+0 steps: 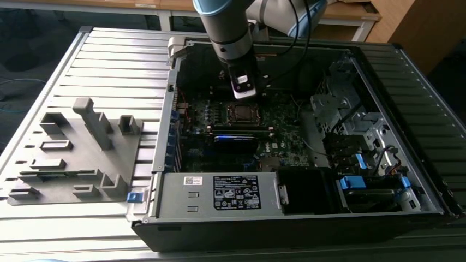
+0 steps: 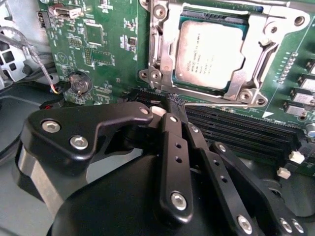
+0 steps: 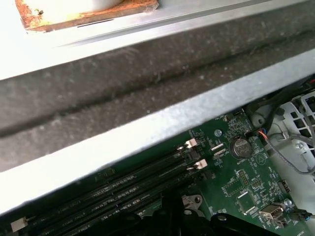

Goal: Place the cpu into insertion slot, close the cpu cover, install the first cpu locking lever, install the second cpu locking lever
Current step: 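Install the first cpu locking lever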

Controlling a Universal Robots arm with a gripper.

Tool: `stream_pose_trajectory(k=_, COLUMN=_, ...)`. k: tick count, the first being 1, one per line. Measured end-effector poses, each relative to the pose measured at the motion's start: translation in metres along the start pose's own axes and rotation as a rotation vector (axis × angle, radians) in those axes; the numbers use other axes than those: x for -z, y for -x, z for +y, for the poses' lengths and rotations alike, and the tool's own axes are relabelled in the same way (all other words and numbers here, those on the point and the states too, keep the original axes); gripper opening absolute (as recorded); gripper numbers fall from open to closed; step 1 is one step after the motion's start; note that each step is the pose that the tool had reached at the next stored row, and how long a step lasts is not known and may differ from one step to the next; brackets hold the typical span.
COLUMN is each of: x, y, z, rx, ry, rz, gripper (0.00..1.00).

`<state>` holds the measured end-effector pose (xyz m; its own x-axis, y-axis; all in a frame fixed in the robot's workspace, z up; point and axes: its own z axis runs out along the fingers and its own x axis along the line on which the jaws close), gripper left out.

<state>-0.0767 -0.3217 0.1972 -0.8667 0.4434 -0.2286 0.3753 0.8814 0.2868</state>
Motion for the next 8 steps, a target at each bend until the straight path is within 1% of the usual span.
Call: stream_pose_trajectory(k=8, x=-0.0003, y=-0.0012, z=0.001, rx=-0.016, ry=0.0025, rz=-0.0012, gripper=0.11)
